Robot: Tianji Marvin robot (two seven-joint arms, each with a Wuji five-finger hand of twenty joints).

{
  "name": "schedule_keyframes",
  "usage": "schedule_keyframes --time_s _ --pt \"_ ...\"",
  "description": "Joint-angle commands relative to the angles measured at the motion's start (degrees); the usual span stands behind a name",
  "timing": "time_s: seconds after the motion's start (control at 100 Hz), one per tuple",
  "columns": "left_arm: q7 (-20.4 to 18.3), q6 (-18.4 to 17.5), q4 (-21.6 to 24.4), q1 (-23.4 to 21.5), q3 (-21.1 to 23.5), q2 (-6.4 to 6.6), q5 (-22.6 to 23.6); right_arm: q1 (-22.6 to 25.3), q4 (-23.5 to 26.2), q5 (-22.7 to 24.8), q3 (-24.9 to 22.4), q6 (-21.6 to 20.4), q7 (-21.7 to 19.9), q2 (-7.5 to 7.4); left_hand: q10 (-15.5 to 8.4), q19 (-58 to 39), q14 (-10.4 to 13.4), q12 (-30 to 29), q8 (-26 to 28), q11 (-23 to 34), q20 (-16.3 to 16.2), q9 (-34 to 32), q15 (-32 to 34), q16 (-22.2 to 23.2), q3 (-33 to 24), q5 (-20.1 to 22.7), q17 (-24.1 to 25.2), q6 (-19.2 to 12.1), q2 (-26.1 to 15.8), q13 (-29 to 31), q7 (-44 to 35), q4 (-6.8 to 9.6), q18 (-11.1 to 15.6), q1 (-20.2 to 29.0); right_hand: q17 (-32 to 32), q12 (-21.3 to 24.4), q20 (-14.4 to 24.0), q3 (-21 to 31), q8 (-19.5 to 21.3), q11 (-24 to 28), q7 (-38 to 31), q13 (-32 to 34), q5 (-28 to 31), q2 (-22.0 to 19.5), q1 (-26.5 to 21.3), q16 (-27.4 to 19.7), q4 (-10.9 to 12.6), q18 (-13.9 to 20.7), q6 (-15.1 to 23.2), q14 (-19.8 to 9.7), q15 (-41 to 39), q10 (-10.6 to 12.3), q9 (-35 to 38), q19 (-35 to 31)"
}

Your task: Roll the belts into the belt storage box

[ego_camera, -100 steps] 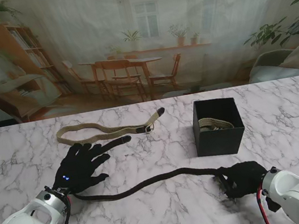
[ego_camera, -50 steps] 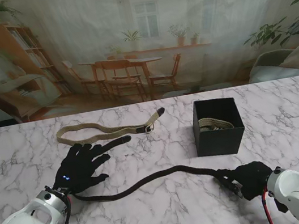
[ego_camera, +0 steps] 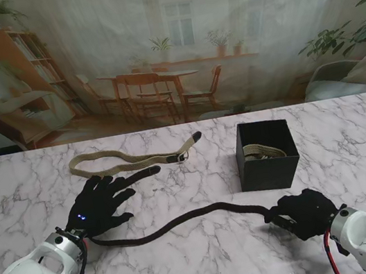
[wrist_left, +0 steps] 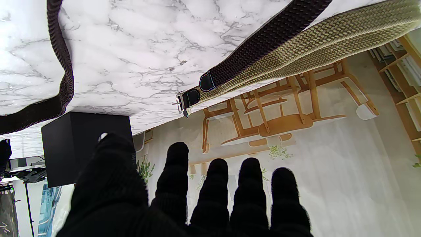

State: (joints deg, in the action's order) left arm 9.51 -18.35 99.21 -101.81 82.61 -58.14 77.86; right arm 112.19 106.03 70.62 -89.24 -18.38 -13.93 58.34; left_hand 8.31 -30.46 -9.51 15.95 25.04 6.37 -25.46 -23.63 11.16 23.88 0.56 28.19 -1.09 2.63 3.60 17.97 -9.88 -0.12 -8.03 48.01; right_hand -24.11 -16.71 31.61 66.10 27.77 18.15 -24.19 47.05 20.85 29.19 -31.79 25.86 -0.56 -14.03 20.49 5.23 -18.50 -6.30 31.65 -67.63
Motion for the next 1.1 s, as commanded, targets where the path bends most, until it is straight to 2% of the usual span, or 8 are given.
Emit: schedule_keyframes --time_s 0.0,0.18,0.36,0.67,0.87,0.92,0.98,1.09 --pt "-0.78 -0.14 -0.15 0.11 -0.25 -0.03 -0.19 0.34 0.21 1.36 -0.33 -0.45 0.30 -0.18 1.15 1.96 -0.88 0.62 0.42 -0.71 -0.60 -0.81 -1.24 -0.27 1.04 0.87 0.96 1.42 -2.87 0.19 0.19 -0.83 -1.84 1.81 1.16 0.03 0.93 4.31 -1.20 0.29 -0.94 -1.94 0.42 0.20 -4.07 0.41 -0.26 -0.82 3.07 0.00 -1.23 -1.07 -2.84 -0.37" --pt "-0.84 -0.25 -0.31 0.32 -0.43 -0.02 -0.26 -0.36 -0.68 7.00 -0.81 -1.78 3.56 -0.50 1.09 1.97 -0.85 0.62 0.41 -0.72 -0.60 -0.69 -1.27 -0.27 1.03 0.82 0.99 1.44 -2.92 0.08 0.20 -0.82 -1.81 1.83 2.11 1.89 0.97 4.74 -5.53 2.00 0.59 -2.97 -5.44 -0.81 -12.48 -0.76 -1.57 -0.73 5.16 -0.58 -0.90 -0.29 -4.80 1.48" --pt "-0.71 -0.34 -0.46 0.46 -0.57 0.00 -0.24 -2.17 -3.73 11.98 0.13 -1.45 6.81 -1.09 1.17 1.94 -0.89 0.63 0.42 -0.71 -0.61 -0.64 -1.22 -0.24 1.05 0.82 0.98 1.45 -2.91 0.15 0.18 -0.83 -1.84 1.82 4.17 3.50 0.29 1.81 -11.11 2.05 2.34 -5.05 -9.05 -0.81 -12.39 -2.27 -2.44 -0.88 4.87 -1.15 0.94 0.31 -8.40 4.08" --pt "-0.79 -0.31 -0.66 0.75 -0.92 0.04 -0.20 -4.10 -6.46 10.41 2.38 -1.56 5.73 -1.34 1.06 1.89 -0.89 0.66 0.44 -0.65 -0.65 -0.63 -1.20 -0.21 1.06 0.80 0.97 1.38 -3.00 0.13 0.16 -0.83 -1.81 1.76 7.28 4.14 -0.19 0.73 -9.82 1.69 -1.58 -6.15 -3.44 -0.55 -12.73 -3.49 -2.74 -2.90 5.50 -1.40 2.29 1.01 -9.83 7.36" --pt "-0.68 -0.30 -0.73 0.79 -0.99 0.05 -0.15 -5.61 -7.73 6.86 3.57 -1.71 3.17 -1.30 1.06 1.87 -0.81 0.67 0.45 -0.61 -0.66 -0.63 -1.16 -0.18 1.05 0.81 1.02 1.44 -3.00 0.19 0.14 -0.83 -1.83 1.77 3.41 3.60 0.16 1.48 -3.04 2.67 -5.79 -0.14 -1.82 0.26 -13.73 -2.96 -2.71 0.93 5.88 -4.86 1.14 6.63 -1.52 6.77" --pt "-0.66 -0.27 -0.73 0.77 -0.97 0.05 -0.13 -6.02 -8.19 6.05 3.95 -1.68 2.97 -1.29 1.11 1.86 -0.83 0.68 0.45 -0.58 -0.65 -0.69 -1.15 -0.17 1.04 0.84 1.03 1.45 -3.02 0.21 0.13 -0.83 -1.78 1.78 0.35 3.09 0.21 3.01 -1.79 3.70 -7.53 3.50 -1.17 0.96 -14.17 -1.96 -2.91 4.49 4.31 -6.68 -0.55 11.03 1.45 5.15" --pt "-0.66 -0.24 -0.72 0.77 -0.99 0.04 -0.17 -6.47 -8.86 5.32 4.41 -1.76 3.30 -1.27 1.08 1.87 -0.88 0.68 0.44 -0.58 -0.65 -0.70 -1.16 -0.17 1.02 0.76 1.05 1.44 -3.05 0.20 0.16 -0.82 -1.84 1.84 -3.93 2.73 -0.65 5.63 -1.67 4.06 -9.46 8.45 0.15 4.23 -15.72 2.86 -7.04 8.70 2.34 -7.37 -2.46 16.34 6.26 2.01" --pt "-0.65 -0.31 -0.78 0.86 -1.08 0.05 -0.18 -7.11 -9.74 4.30 5.10 -1.82 3.87 -1.25 1.08 1.83 -0.92 0.70 0.44 -0.52 -0.65 -0.84 -1.14 -0.17 1.04 0.78 1.00 1.47 -3.07 0.26 0.16 -0.83 -1.80 1.83 -8.87 2.26 -6.14 5.78 -3.31 5.00 -11.80 14.22 1.59 7.54 -16.23 5.22 -9.20 10.09 0.53 -7.57 -4.60 17.37 11.56 -2.39"
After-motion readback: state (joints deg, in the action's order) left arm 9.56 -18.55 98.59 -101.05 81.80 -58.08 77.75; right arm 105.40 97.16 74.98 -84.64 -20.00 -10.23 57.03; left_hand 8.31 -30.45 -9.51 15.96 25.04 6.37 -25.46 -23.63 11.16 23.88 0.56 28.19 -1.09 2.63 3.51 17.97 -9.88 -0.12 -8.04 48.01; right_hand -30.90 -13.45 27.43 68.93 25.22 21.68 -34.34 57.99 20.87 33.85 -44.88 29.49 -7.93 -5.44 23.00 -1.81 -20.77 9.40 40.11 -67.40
